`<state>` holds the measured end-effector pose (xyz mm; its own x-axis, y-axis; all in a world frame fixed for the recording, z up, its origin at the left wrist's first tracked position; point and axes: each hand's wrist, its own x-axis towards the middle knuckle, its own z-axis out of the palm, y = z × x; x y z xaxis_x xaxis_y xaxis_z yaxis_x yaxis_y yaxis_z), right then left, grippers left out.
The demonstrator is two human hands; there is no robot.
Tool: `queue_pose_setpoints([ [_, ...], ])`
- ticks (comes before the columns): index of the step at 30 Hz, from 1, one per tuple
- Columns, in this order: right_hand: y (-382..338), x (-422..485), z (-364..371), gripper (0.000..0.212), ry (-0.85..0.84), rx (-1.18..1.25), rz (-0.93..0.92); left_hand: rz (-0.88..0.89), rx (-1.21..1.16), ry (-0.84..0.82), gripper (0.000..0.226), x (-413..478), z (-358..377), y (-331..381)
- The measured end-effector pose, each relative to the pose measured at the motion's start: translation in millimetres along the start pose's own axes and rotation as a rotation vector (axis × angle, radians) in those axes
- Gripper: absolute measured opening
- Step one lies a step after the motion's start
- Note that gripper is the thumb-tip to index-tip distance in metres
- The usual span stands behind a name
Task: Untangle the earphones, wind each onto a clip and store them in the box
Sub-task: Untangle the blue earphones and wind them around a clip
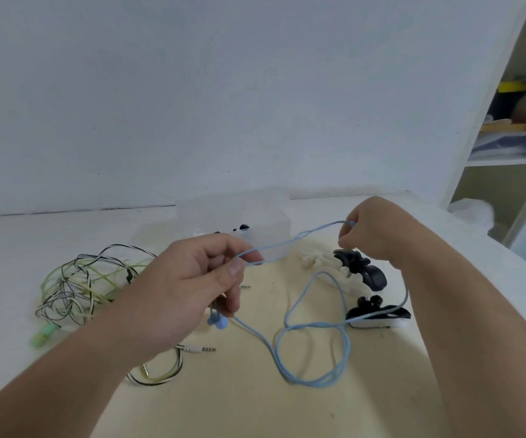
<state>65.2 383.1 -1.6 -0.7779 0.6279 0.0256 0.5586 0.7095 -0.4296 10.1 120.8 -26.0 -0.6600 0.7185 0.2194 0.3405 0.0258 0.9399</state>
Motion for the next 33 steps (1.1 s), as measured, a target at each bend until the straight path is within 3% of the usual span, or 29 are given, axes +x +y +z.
queue_pose_setpoints([
  [3,3.6,5.7,2.6,0.032,0.038,0.003,0.023,-0.041,0.022,0.008,0.031,0.3,1.3,-1.4],
  [9,-6.2,2.7,14.6,0.006,-0.004,0.014,-0.129,-0.131,0.039,0.052,0.03,-0.1,1.0,-1.8],
  [15,-1.2,12.2,19.7,0.034,-0.021,-0.03,-0.11,-0.154,0.071,0.027,0.029,-1.8,-0.4,-0.6],
  [19,-12.9,5.8,32.4,0.033,-0.036,-0.146,-0.139,-0.174,0.112,-0.027,0.032,-1.8,-0.9,-0.6],
  [22,-18.3,5.9,39.3,0.02,0.011,-0.197,-0.162,-0.185,0.132,-0.034,0.027,-2.3,1.8,0.2],
  [25,-17.9,3.2,30.8,0.03,0.023,-0.098,-0.176,-0.19,0.222,0.019,0.027,-1.6,-0.8,-2.0],
  [29,-29.4,-27.6,0.1,0.02,-0.081,0.253,-0.422,-0.126,0.257,0.23,0.039,3.4,-7.6,-6.1],
  [31,-41.5,-45.7,-4.0,0.018,-0.188,0.37,-0.573,-0.091,0.209,0.342,0.028,5.8,-9.7,-8.0],
  [33,-51.4,-56.0,2.4,0.019,-0.24,0.39,-0.681,-0.059,0.12,0.353,0.012,6.1,-8.5,-5.9],
])
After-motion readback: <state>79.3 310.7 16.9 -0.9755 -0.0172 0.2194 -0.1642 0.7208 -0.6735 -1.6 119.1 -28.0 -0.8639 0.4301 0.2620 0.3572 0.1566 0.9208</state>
